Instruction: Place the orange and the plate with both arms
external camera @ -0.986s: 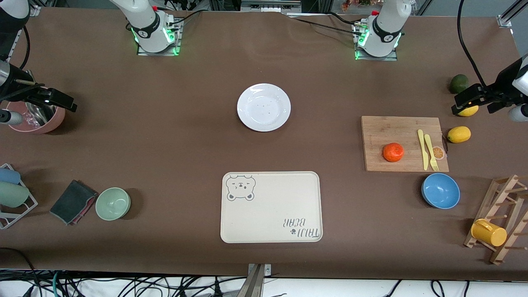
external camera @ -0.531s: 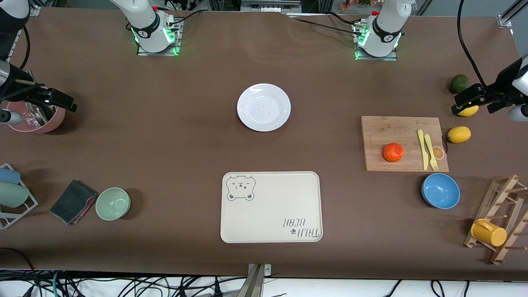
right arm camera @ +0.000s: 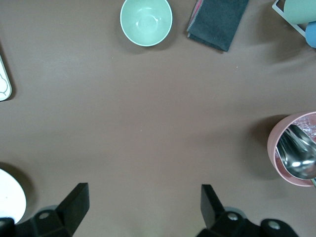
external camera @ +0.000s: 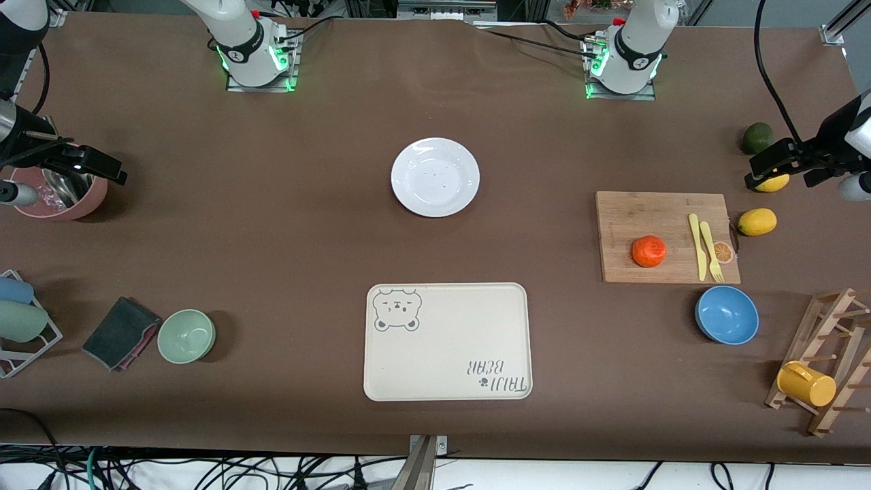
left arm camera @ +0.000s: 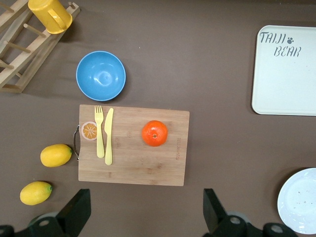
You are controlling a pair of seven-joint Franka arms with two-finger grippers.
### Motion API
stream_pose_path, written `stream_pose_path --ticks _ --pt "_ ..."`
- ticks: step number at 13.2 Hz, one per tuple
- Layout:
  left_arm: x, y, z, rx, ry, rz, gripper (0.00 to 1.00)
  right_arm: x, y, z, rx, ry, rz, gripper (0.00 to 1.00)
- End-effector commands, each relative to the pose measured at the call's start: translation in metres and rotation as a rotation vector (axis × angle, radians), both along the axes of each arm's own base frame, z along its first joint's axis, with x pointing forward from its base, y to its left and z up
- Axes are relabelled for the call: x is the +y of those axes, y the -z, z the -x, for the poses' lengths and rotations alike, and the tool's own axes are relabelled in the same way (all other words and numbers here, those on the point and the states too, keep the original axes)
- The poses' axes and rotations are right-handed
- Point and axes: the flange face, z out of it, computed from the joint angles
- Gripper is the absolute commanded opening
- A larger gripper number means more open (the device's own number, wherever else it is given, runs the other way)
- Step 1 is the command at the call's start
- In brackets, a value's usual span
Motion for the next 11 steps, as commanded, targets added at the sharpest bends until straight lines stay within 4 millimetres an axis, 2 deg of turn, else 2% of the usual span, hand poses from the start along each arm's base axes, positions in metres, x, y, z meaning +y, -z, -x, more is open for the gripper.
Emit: stream_pose_path --ticks 1,9,11 --pt "0.0 -0.003 -0.002 0.001 0.0 0.005 1.0 0.001 -0.005 0.002 -0.003 0.002 0.011 1.0" --pt "0.002 -0.002 -0.003 0.004 -0.005 0.003 1.0 0.001 -0.006 0.002 -0.005 0.002 0.011 1.0" --pt "0.003 0.007 -0.006 0.022 -0.005 0.001 1.0 0.001 -0.005 0.002 -0.003 0.002 0.011 1.0"
